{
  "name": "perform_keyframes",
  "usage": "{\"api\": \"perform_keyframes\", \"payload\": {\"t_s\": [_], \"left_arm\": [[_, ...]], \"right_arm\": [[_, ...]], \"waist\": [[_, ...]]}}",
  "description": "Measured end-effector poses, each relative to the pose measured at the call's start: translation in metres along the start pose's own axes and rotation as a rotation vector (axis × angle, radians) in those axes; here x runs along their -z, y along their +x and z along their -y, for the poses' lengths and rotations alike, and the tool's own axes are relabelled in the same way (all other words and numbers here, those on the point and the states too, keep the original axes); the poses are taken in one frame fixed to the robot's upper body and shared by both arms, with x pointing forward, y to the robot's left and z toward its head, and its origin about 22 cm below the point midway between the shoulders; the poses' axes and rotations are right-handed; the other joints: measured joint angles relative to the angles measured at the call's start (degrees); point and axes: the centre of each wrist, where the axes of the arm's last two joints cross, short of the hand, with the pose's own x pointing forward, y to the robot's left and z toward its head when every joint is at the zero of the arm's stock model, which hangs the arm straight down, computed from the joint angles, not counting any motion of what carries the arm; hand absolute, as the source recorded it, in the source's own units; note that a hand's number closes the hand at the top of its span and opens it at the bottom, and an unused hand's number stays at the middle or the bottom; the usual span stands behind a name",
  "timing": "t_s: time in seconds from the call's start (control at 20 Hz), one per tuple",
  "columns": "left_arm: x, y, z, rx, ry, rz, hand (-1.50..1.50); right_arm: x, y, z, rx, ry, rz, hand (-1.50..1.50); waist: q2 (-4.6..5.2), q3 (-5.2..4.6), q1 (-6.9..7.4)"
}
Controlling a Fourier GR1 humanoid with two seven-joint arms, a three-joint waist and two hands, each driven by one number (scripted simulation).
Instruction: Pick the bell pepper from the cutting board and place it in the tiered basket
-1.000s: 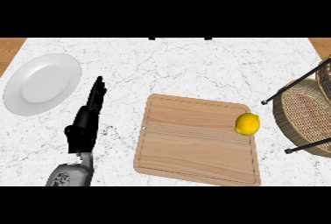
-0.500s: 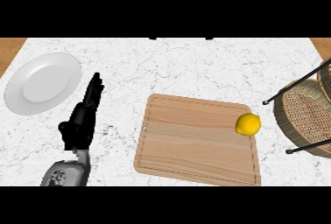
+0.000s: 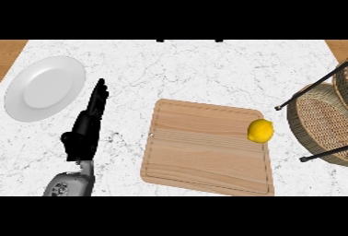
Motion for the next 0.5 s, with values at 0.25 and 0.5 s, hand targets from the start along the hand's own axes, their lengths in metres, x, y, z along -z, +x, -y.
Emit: {"api": "perform_keyframes", "payload": {"t_s": [0.25, 0.5], "left_arm": [[-0.003, -0.003, 0.002, 0.002, 0.005, -0.003, 0.00], [-0.006, -0.004, 0.005, 0.002, 0.012, -0.012, 0.00]], "right_arm": [[-0.009, -0.021, 0.030, 0.147, -0.130, -0.077, -1.50], [-0.026, -0.071, 0.075, 0.278, -0.201, -0.179, -1.50]], "waist": [[-0.10, -0.02, -0.32], [-0.24, 0.01, -1.01]]}}
